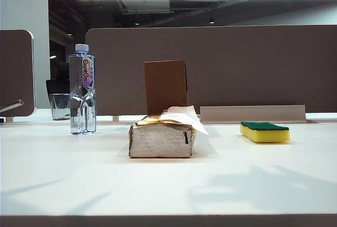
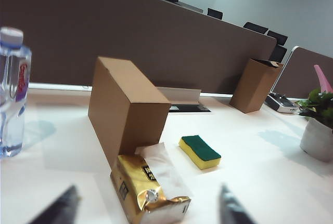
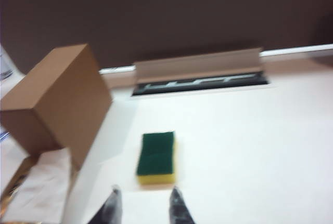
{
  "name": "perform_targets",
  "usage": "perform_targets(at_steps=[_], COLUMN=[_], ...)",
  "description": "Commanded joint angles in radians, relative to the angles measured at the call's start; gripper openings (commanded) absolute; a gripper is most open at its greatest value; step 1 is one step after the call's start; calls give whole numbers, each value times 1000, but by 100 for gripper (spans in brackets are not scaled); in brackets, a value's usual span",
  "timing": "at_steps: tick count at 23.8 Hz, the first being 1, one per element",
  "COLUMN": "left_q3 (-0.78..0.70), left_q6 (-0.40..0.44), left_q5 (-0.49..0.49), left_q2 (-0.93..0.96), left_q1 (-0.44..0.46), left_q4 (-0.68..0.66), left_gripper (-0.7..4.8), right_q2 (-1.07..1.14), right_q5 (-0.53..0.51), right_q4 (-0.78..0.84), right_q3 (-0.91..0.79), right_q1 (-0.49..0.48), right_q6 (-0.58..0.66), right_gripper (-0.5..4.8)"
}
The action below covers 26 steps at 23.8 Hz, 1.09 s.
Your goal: Move the sponge from right to left to wipe the table, avoiding obstacles on the table, and finally reaching the bottle of mineral water.
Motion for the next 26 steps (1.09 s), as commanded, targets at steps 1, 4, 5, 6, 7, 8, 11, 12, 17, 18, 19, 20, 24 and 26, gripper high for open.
perform_targets(at_steps=[1, 4, 5, 6, 7, 8, 11, 12, 17, 18, 19, 20, 24, 26], left_q3=[39, 92, 100, 111, 134, 142, 193, 207, 276, 284, 292, 298, 308, 308], left_q6=[40, 93, 100, 109, 148, 162, 218, 229, 253, 255, 255, 255, 255, 255], left_q5=[32, 136, 144, 146, 154, 157, 165, 165, 165, 165, 165, 165, 164, 165], left_q2=[54, 151, 167, 184, 218, 229, 306, 323, 423, 436, 454, 466, 502, 507], left_q1=[0, 0, 0, 0, 0, 0, 0, 0, 0, 0, 0, 0, 0, 0], left_q4=[12, 12, 12, 6, -11, -16, -40, -41, -40, -39, -39, -39, -36, -38], left_gripper=[323, 323, 323, 323, 323, 324, 352, 360, 404, 404, 404, 404, 404, 404], right_q2=[85, 240, 267, 301, 362, 389, 529, 570, 805, 841, 898, 938, 1144, 1203], right_q5=[-51, -119, -132, -142, -179, -191, -208, -212, -243, -244, -244, -244, -270, -269], right_q4=[-51, -161, -180, -200, -230, -240, -250, -250, -228, -219, -206, -201, -184, -174], right_q3=[62, 167, 184, 206, 243, 259, 328, 345, 422, 431, 449, 464, 563, 599], right_q1=[0, 0, 0, 0, 0, 0, 0, 0, 0, 0, 0, 0, 2, 5], right_q6=[8, 52, 52, 53, 54, 55, 55, 55, 44, 44, 44, 43, 40, 40], right_gripper=[176, 285, 285, 286, 295, 312, 377, 396, 437, 437, 437, 437, 437, 436])
